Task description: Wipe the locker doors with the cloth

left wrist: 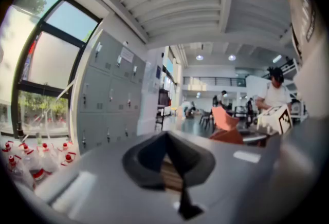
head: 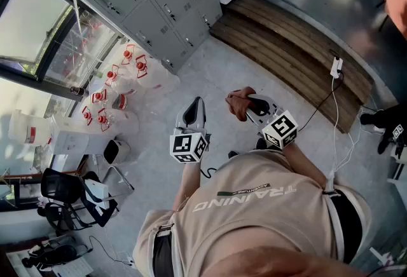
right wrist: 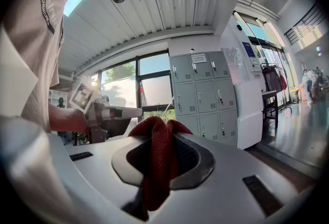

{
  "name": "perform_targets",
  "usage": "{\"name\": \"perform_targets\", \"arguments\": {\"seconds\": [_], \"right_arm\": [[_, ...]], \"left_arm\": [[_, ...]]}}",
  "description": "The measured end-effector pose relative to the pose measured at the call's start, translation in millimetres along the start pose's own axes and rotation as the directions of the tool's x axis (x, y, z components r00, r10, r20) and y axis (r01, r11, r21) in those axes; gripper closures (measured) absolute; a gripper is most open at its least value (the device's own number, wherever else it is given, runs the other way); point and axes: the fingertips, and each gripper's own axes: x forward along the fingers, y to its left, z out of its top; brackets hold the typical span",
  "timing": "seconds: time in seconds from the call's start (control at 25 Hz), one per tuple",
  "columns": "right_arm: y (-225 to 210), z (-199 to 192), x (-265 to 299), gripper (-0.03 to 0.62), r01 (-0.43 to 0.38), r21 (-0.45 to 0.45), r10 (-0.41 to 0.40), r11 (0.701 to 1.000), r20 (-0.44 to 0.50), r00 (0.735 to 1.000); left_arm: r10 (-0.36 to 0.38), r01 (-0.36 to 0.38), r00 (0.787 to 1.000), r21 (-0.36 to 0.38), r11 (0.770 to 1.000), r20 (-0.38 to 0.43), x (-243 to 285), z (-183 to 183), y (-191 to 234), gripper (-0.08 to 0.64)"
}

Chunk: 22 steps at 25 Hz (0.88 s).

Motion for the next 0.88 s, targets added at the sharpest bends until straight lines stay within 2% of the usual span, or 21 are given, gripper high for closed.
{"name": "perform_targets", "arguments": {"seconds": [0.24,0.44,0.56,0.88], "right_arm": [[-38.8,6.0,-3.8,0.546,0.005,0.018,-0.005,1.0,0.012,1.0],[-66.2,12.7,14.9,0.546,-0.062,-0.007,0.062,0.998,0.02,0.998],[-80.0,11.3,24.7,0.546,-0.095,-0.03,0.095,0.995,0.026,0.995],[-109.7,-8.3,72.5,0.546,-0.106,0.012,0.107,0.994,-0.048,0.993]], "left_arm": [[0.03,-0.03,0.999,-0.023,0.999,-0.013,24.1,2.0,-6.3,0.555],[0.094,-0.095,0.995,-0.023,0.995,-0.033,43.7,0.1,2.2,0.555],[0.125,-0.127,0.991,-0.049,0.991,-0.043,54.4,-7.1,6.1,0.555],[0.111,-0.117,0.988,-0.06,0.991,-0.105,96.2,-22.7,44.0,0.555]]}}
